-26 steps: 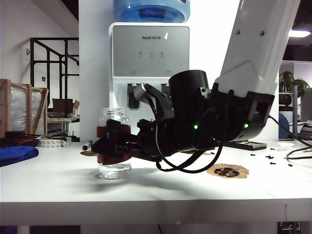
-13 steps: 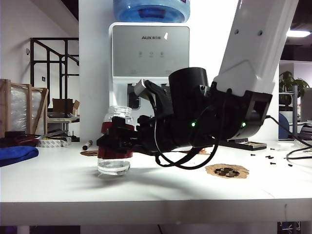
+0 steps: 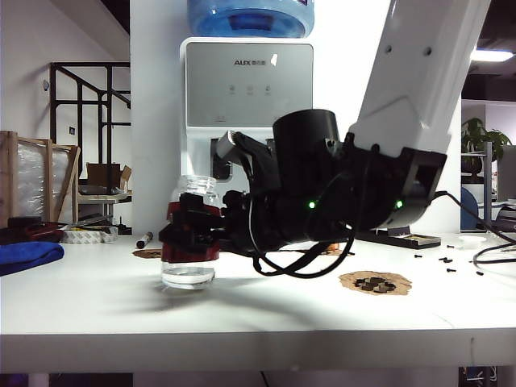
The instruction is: Pick up the water bottle with two loops of red belts, then reach the front water dispenser and gently press the gray-black baffle horizontally to get a little water.
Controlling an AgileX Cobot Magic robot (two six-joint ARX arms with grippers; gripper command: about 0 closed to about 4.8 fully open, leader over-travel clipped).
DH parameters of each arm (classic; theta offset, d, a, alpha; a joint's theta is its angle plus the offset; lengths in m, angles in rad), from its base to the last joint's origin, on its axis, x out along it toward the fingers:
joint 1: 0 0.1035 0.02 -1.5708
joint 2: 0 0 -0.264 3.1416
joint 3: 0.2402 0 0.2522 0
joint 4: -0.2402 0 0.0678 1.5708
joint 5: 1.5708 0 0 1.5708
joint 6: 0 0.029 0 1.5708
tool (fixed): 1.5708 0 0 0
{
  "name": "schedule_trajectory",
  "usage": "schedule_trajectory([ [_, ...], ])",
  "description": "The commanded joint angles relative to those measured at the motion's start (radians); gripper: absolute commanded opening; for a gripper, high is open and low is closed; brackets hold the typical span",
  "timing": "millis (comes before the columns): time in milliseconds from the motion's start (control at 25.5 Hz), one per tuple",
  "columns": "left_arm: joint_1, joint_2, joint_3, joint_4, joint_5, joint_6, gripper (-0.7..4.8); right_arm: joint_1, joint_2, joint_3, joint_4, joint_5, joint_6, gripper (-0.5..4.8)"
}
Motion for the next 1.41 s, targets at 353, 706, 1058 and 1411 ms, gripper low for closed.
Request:
schedule_trajectory([
  [353,-0.001,-0.001,0.008,0.005,0.006,0.004,-0.04,-0.002,-0.137,0.002,-0.069,0.507,-0.174,-0.04],
  [706,-0.001,-0.001,0.008,0.005,0.006,0.004,-0.04,-0.061,-0.135,0.090,-0.122,0.583,-0.183,-0.04],
  [1058,-0.001,-0.001,0.008,0.004,0.003,0.004,-0.04,-0.141,-0.071,0.240,-0.226,0.489,-0.135,-0.04],
  [1411,-0.001,-0.002,0.008,0.004,0.003,0.004,-0.04,-0.178,0.043,0.402,-0.262,0.428,-0.124,-0.04],
])
